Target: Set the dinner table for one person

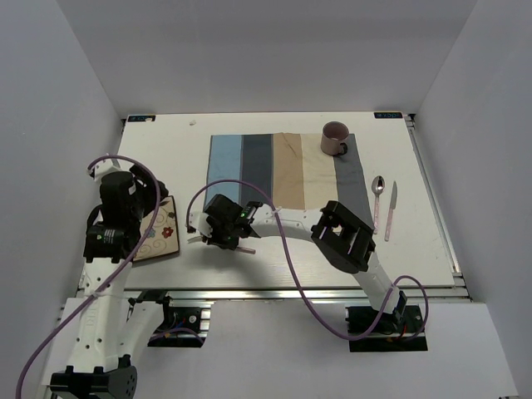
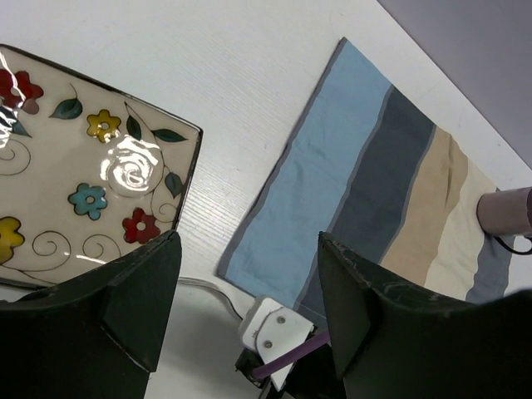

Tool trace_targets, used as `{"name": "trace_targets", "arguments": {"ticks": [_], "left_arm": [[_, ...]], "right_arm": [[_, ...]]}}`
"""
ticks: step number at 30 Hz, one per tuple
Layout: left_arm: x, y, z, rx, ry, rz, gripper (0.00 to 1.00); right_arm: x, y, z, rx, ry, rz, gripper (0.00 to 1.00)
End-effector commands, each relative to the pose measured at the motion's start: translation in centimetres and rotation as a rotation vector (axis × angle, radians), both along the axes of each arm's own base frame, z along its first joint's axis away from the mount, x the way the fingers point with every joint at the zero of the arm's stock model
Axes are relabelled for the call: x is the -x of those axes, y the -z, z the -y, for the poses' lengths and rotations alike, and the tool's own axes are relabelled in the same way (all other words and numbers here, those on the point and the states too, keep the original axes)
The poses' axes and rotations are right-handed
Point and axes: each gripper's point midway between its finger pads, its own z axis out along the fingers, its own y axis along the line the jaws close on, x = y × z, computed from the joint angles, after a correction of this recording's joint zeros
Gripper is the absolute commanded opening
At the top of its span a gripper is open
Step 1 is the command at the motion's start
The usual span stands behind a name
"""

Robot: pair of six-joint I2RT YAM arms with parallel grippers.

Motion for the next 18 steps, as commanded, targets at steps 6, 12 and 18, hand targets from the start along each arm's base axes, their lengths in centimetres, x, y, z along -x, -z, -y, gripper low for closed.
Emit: {"name": "trace_targets", "arguments": {"ticks": [6,12,18], "left_arm": [[-1.1,-3.4,-0.2,-0.020,0.004,0.086,0.75],[-2.7,-5.3,0.4,-0.008,0.034,0.144,0.73],[-3.7,-5.3,0.7,0.001,0.045,0.151,0.73]], "right_arm": [[0.4,-1.3,0.6,-0.008,-0.008,0.001,0.00],[0.6,-7.3,0.7,-0.175,-0.032,0.037,0.00],[-5.4,-11.8,2.1,-0.291,0.265,-0.024,0.00]]}}
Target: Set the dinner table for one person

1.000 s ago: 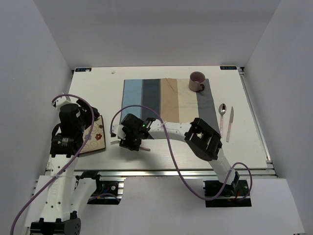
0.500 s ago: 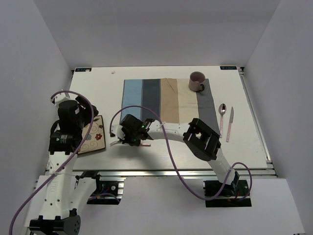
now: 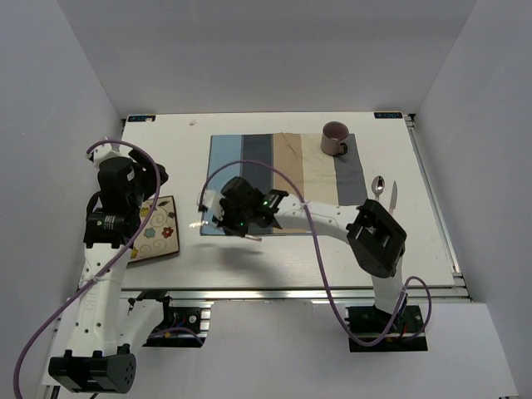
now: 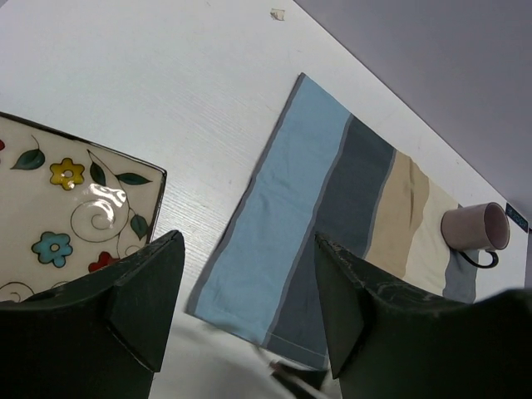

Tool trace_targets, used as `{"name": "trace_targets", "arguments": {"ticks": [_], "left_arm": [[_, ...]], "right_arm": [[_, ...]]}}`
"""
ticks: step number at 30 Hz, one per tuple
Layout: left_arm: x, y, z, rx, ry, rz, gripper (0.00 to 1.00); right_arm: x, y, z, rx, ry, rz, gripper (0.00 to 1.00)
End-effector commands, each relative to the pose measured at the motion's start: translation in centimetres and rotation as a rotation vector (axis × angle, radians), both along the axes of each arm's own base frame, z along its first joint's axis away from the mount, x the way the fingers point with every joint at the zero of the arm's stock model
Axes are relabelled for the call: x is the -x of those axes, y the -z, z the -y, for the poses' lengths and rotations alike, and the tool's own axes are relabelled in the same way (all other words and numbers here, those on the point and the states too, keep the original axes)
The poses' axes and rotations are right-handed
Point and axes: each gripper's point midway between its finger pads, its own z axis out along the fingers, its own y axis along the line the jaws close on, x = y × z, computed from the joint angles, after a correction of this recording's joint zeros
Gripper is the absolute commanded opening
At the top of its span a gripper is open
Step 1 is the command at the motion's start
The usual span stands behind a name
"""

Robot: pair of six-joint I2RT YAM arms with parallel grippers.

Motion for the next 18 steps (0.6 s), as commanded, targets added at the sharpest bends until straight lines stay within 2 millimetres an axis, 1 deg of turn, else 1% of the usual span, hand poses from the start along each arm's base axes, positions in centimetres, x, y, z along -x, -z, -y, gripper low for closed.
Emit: {"name": "trace_targets", "arguments": {"ticks": [1,2,3,4,5,6,7,8,9,10,11,12,13,14,15,16,17,18], "left_arm": [[-0.7,-2.2,0.3,0.005,0.018,0.072,0.73],[-0.8,-2.1,0.4,0.010,0.021,0.070,0.73],[-0.9,-2.1,0.4,0.012,0.023,0.070,0.73],[-1.1,-2.1,0.5,0.018,0.025,0.072,0.73],[-1.1,-2.0,0.5,0.021,0.023,0.071,0.73],[-1.2,-2.0,0.5,0.022,0.023,0.070,0.73],[-1.3,-1.9,0.5,0.028,0.021,0.071,0.73],[-1.3,-1.8,0.6,0.032,0.020,0.069,0.73],[-1.4,-1.6,0.6,0.036,0.021,0.066,0.72],[-1.4,-1.6,0.7,0.043,0.018,0.066,0.72],[-1.4,-1.5,0.7,0.048,0.019,0.065,0.72],[-1.4,-1.3,0.8,0.054,0.021,0.061,0.72],[-1.5,-1.3,0.9,0.064,0.021,0.063,0.72],[-1.5,-1.1,0.9,0.068,0.019,0.061,0.72],[-1.5,-1.2,1.0,0.073,0.019,0.063,0.72],[-1.4,-1.0,1.0,0.080,0.016,0.060,0.71],[-1.4,-1.0,1.0,0.083,0.013,0.062,0.71],[-1.4,-0.9,1.0,0.085,0.010,0.058,0.71]], "right_arm": [[-6.3,-5.5,0.2,-0.161,0.257,0.021,0.00],[-8.1,-6.2,0.6,-0.190,0.315,0.046,0.00],[-9.2,-6.4,1.0,-0.199,0.363,0.054,0.00],[-11.3,-6.5,1.9,-0.213,0.480,0.055,0.00],[-11.9,-6.8,1.8,-0.225,0.531,0.049,0.00],[-13.2,-6.7,2.5,-0.227,0.606,0.031,0.00],[-14.4,-7.9,2.5,-0.271,0.698,0.005,0.00],[-15.1,-7.5,2.6,-0.278,0.746,-0.017,0.00],[-16.1,-7.5,3.1,-0.290,0.797,-0.038,0.00],[-16.7,-8.4,2.7,-0.342,0.860,-0.097,0.00],[-17.1,-7.8,2.5,-0.349,0.893,-0.145,0.00],[-18.0,-7.9,2.7,-0.371,0.928,-0.192,0.00],[-17.8,-7.7,2.4,-0.374,0.936,-0.263,0.00],[-19.0,-7.9,2.0,-0.410,1.000,-0.339,0.00],[-19.3,-7.7,1.8,-0.419,1.020,-0.381,0.00],[-19.1,-7.5,1.4,-0.412,1.024,-0.447,0.00],[-20.2,-7.2,1.2,-0.433,1.082,-0.515,0.00],[-20.4,-6.8,1.1,-0.431,1.110,-0.555,0.00]]}}
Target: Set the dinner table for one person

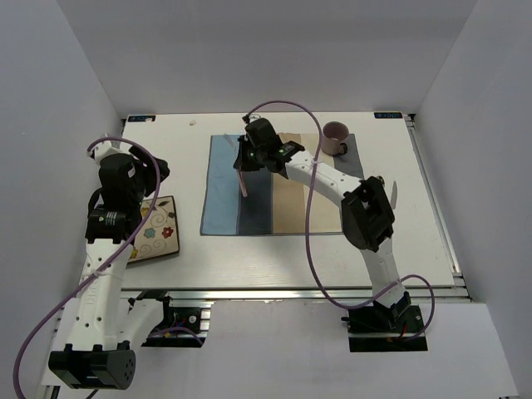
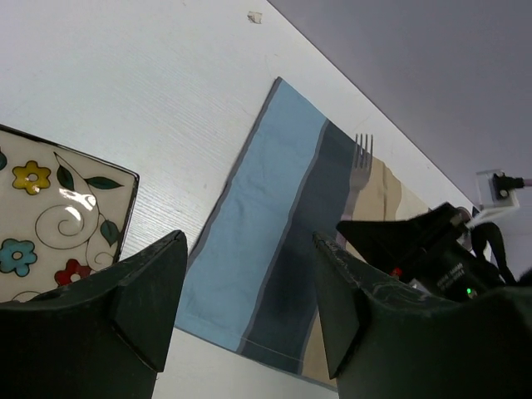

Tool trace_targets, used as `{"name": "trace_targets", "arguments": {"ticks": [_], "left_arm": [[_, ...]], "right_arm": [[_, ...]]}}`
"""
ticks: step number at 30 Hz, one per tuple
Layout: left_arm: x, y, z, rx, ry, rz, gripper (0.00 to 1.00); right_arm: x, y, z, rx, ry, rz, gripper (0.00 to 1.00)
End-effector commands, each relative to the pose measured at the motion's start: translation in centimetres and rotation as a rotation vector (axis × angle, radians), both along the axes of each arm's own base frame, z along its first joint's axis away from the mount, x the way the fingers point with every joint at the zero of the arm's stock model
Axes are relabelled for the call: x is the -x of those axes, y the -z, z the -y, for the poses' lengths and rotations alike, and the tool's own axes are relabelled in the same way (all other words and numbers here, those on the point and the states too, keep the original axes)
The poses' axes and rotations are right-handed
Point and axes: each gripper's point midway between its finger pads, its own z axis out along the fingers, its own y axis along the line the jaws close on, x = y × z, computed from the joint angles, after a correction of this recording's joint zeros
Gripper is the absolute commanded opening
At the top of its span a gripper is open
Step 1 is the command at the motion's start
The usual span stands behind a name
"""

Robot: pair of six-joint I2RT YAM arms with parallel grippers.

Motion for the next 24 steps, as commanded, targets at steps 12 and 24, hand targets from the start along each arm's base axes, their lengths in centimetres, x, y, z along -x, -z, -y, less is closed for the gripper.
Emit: {"name": "trace_targets", "arguments": {"ticks": [12,24], "left_arm": [[-0.2,-0.1,0.1,0.043,-0.019,0.006,0.70],[-1.0,0.1,0.4,0.049,-0.003,-0.019,0.70]], "right_arm": [[0.4,4.9,-0.9,-0.167,0.260,-0.421,0.00],[-0.9,8.8,-2.0,-0.125,0.325,-0.417,0.05]]}}
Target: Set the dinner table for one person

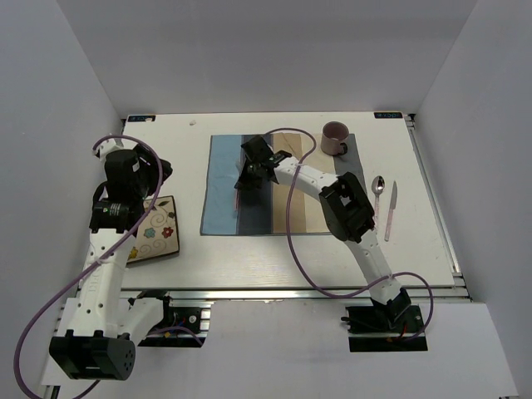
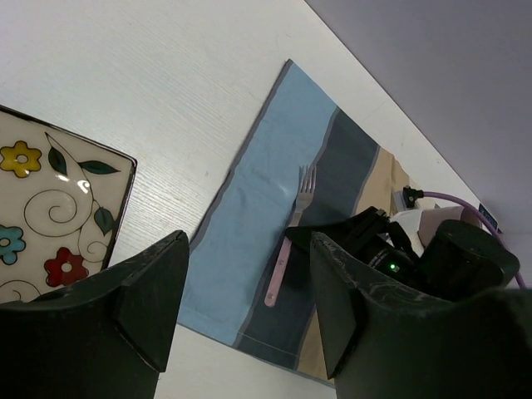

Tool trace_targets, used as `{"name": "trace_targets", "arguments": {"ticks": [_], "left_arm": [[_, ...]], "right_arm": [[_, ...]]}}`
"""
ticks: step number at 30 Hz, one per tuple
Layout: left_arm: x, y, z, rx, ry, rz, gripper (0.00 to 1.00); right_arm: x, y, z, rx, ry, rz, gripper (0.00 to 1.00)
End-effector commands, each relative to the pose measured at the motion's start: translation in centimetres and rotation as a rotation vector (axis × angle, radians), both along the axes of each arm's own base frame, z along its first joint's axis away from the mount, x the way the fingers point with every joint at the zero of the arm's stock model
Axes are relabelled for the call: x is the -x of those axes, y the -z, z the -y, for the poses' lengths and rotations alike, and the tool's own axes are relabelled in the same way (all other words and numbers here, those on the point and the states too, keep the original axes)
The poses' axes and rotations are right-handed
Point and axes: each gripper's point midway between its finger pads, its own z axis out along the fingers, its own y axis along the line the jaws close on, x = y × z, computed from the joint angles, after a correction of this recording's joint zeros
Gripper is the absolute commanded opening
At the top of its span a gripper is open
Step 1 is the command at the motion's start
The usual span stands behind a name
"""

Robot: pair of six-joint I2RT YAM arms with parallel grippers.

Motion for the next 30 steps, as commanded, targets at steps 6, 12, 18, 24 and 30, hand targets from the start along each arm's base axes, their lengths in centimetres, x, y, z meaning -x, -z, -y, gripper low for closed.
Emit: {"name": "trace_targets", "arguments": {"ticks": [6,12,18,24,30], "left_arm": [[0.1,-1.6,0.0,0.004,0.000,0.035,0.70],[0.3,-1.4,-0.1,0.005,-0.004,0.040,0.70],[0.2,-0.7,0.3,0.024,0.007,0.050,0.70],[-0.7,0.3,2.7,0.088,0.123,0.088,0.31],[-1.9,0.8,6.2,0.162,0.322,0.111,0.03]], "right_arm": [[-1.8,-0.5,-1.2,-0.017,0.011,0.077,0.40],[-1.1,-1.1,-1.0,-0.012,-0.023,0.104,0.55],[-2.2,-7.6,-0.9,-0.071,-0.098,0.310,0.51],[1.2,-10.4,1.5,-0.080,-0.337,0.498,0.51],[5.5,-11.5,5.9,-0.137,-0.565,0.591,0.52]]}}
